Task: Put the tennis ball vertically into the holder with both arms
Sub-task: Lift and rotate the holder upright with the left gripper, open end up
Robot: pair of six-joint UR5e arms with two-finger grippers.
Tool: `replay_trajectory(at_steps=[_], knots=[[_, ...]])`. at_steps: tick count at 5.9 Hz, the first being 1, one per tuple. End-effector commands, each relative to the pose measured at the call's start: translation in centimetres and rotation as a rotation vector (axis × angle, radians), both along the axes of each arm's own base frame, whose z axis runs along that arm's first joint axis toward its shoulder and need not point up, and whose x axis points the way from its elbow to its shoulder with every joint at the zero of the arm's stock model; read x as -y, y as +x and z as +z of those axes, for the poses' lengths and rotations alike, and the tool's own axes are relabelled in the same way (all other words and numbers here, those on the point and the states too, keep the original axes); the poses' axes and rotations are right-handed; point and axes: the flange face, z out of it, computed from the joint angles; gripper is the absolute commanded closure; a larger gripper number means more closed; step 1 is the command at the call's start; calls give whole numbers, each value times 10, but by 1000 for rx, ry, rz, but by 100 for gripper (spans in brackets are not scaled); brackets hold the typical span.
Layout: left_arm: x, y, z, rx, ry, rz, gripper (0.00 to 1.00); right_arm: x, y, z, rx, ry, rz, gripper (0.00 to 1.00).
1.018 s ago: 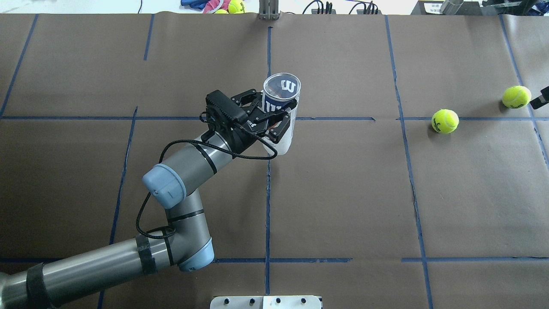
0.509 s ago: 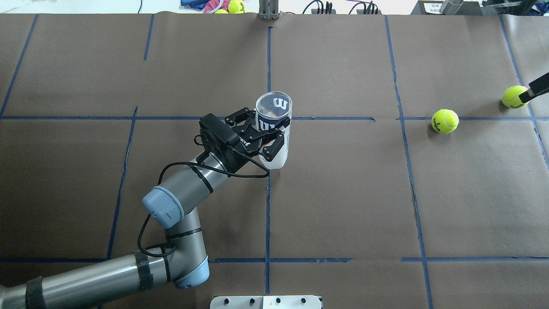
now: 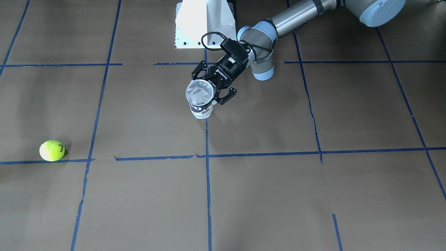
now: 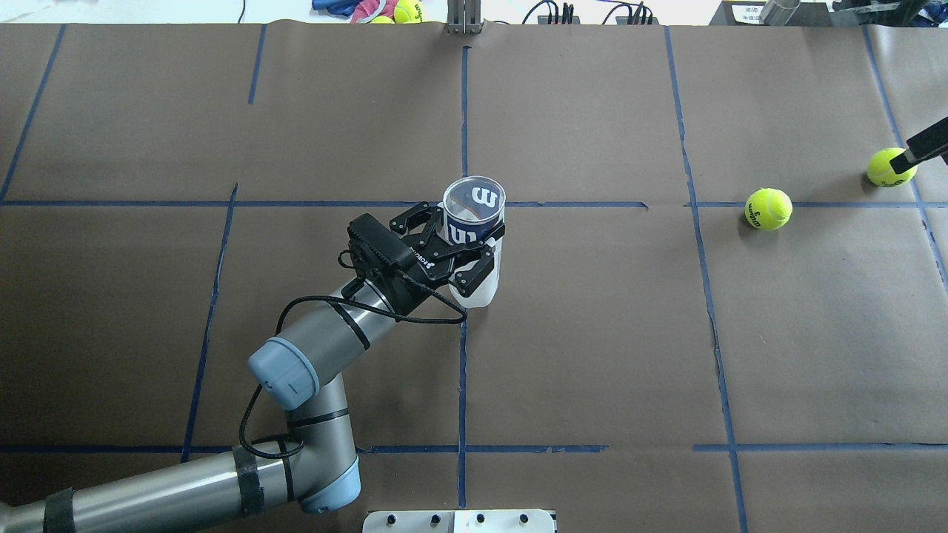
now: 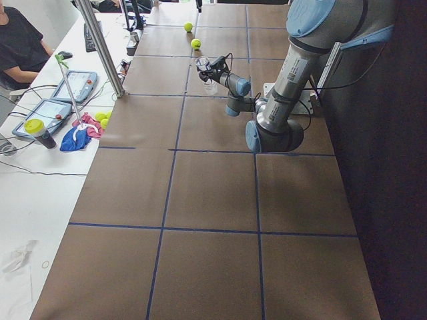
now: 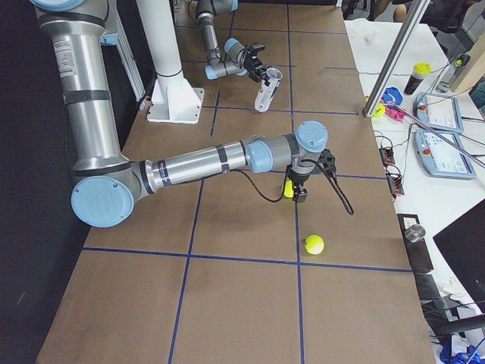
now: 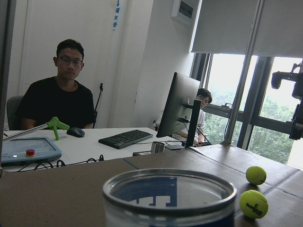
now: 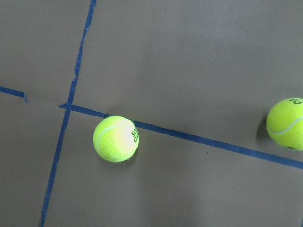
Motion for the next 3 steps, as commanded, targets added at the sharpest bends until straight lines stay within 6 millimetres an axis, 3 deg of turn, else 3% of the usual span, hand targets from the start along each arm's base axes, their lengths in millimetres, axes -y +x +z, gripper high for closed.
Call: replay_trajectory(at_steps=[1, 3], knots=[[-1, -6, 9, -21, -8, -39, 32, 3, -1, -7, 3, 14, -1, 1], [-3, -8, 4, 15, 30, -92, 34, 4, -1, -10, 10, 98, 3, 1]])
